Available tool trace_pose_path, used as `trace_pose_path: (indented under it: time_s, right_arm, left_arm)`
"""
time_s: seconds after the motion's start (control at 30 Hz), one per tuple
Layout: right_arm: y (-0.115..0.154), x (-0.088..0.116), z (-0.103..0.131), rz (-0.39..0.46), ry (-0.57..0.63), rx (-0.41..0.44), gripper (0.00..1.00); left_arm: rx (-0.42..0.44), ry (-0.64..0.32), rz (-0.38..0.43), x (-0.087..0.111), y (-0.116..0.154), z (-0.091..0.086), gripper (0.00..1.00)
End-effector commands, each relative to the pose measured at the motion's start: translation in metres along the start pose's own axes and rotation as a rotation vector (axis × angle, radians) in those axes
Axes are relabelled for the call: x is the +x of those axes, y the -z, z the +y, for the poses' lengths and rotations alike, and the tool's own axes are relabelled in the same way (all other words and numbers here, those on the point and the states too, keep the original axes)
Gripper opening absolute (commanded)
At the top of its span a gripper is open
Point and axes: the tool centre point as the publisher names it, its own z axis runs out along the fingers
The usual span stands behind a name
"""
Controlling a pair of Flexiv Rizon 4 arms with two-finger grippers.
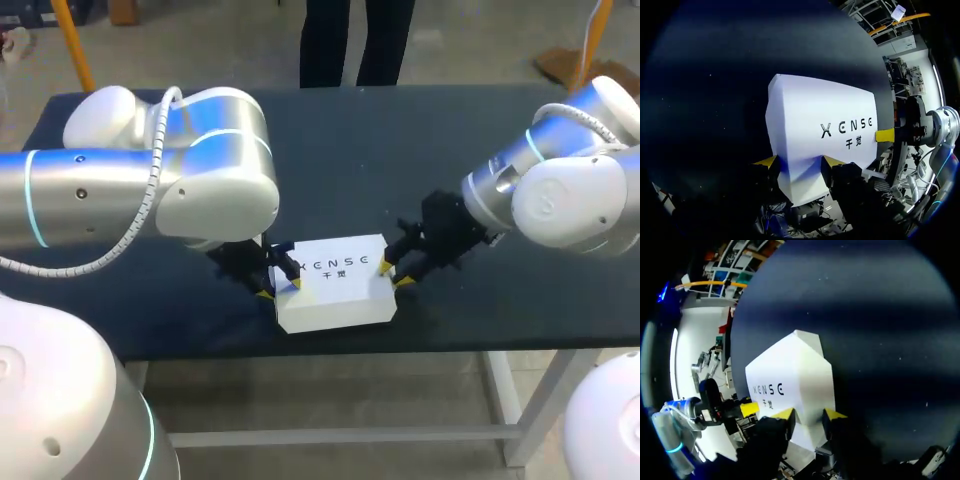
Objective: Assemble the packaging by folding the flat box into shape, placing the metal phone stand inside, and closing the box properly
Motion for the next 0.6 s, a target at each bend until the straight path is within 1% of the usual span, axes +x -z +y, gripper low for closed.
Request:
trace_pose_path:
  time_s: [0.03, 0.27, 0.47, 0.6]
  right_arm:
    - [-0.0036, 0.0031, 0.0002, 0.041, 0.005, 0.011, 0.41]
    - [-0.0057, 0.0062, -0.0017, 0.061, 0.022, 0.020, 0.42]
    - [-0.0083, 0.0034, -0.0016, 0.084, 0.022, 0.024, 0.41]
    - [-0.0115, -0.0004, -0.0013, 0.090, 0.012, 0.031, 0.42]
  left_arm:
    - [0.018, -0.001, 0.021, -0.0049, -0.0140, 0.0009, 0.58]
    - [0.017, 0.000, 0.029, -0.0040, -0.0137, -0.0003, 0.60]
    - [0.016, 0.005, 0.042, -0.0042, -0.0141, -0.0007, 0.56]
    - [0.016, 0.004, 0.047, -0.0041, -0.0142, -0.0007, 0.57]
